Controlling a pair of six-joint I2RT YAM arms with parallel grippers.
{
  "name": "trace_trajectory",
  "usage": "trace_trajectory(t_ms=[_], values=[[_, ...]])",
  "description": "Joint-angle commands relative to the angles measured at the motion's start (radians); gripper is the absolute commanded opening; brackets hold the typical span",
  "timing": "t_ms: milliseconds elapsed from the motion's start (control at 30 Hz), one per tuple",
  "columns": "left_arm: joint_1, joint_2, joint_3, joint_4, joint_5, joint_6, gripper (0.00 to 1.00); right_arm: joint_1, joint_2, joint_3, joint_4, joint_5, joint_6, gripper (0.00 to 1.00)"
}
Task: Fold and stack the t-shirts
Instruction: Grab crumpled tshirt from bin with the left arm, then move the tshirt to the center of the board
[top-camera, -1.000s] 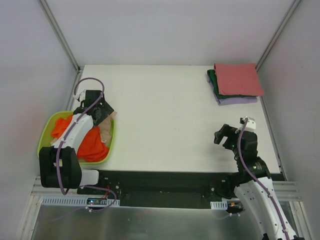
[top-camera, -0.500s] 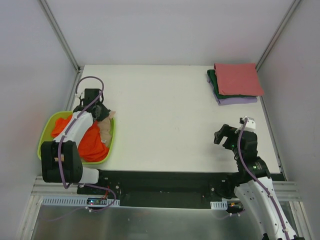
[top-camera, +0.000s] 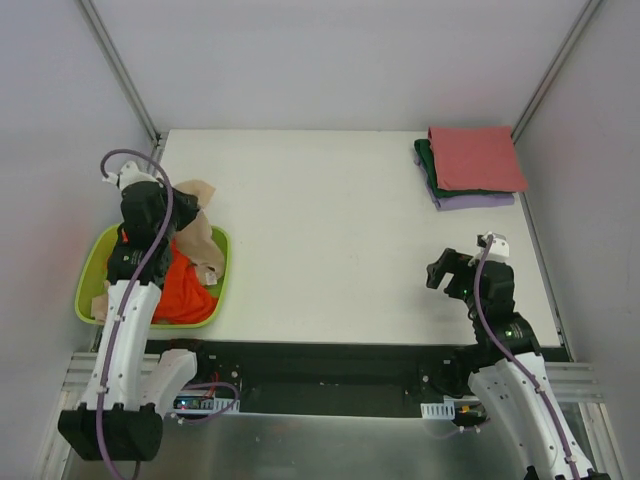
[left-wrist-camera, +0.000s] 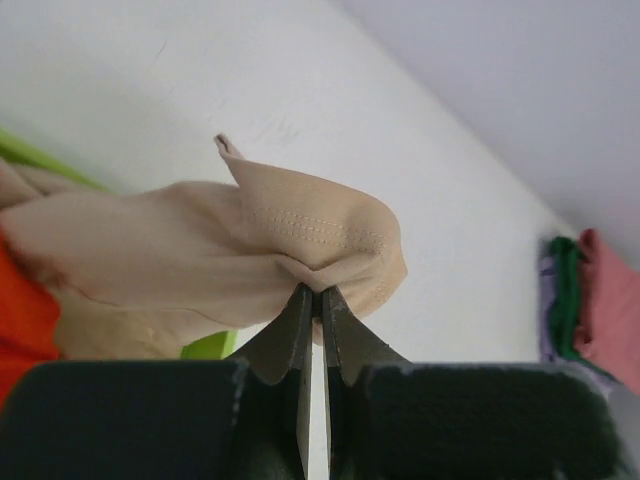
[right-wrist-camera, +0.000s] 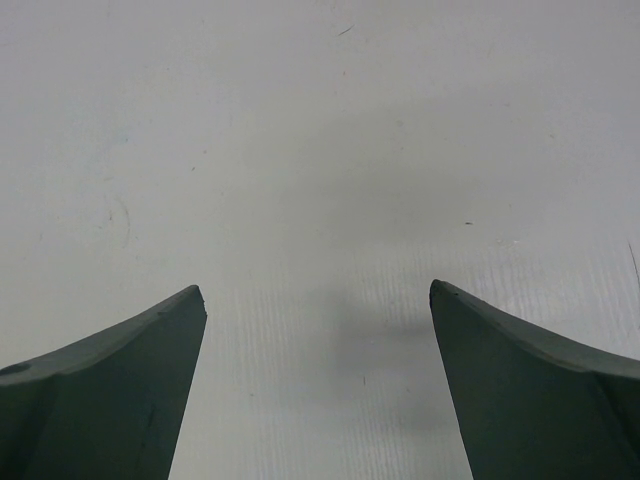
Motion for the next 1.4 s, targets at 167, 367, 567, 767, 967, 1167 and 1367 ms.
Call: trace_trajectory(t_ms=[167, 367, 567, 767, 967, 1167, 1367], values=[[0.007, -0.038, 0.457, 0.138, 0.188, 0.093, 0.00, -0.001, -0.037, 0.002, 0.058, -0.036, -0.013, 0.96], [0.005, 0.190, 0.819, 0.156, 0.580, 0.015, 0.00, -0.001, -0.045, -0.005, 0.058, -0.029, -0.012, 0.96], [-0.059, 0.403, 1.139, 0.201, 0.811, -0.131, 0.00, -0.001, -0.049, -0.008, 0.057, -0.032, -0.007, 0.96], [-0.287, 0.457, 1.203, 0.205, 0.768, -0.030, 0.00, -0.002, -0.068, -0.014, 0.057, -0.016, -0.007, 0.96], [-0.455, 0.618, 1.312, 0.207, 0.779, -0.039, 0.00, -0.002, -0.069, -0.028, 0.081, -0.066, 0.002, 0.96], [-0.577, 0.857, 1.576, 0.207, 0.786, -0.062, 0.00, -0.002, -0.062, -0.025, 0.081, -0.086, -0.007, 0.96], [-0.633, 0.775, 1.375, 0.204, 0.692, 0.074, 0.00, -0.002, -0.049, -0.030, 0.089, -0.098, -0.007, 0.96]])
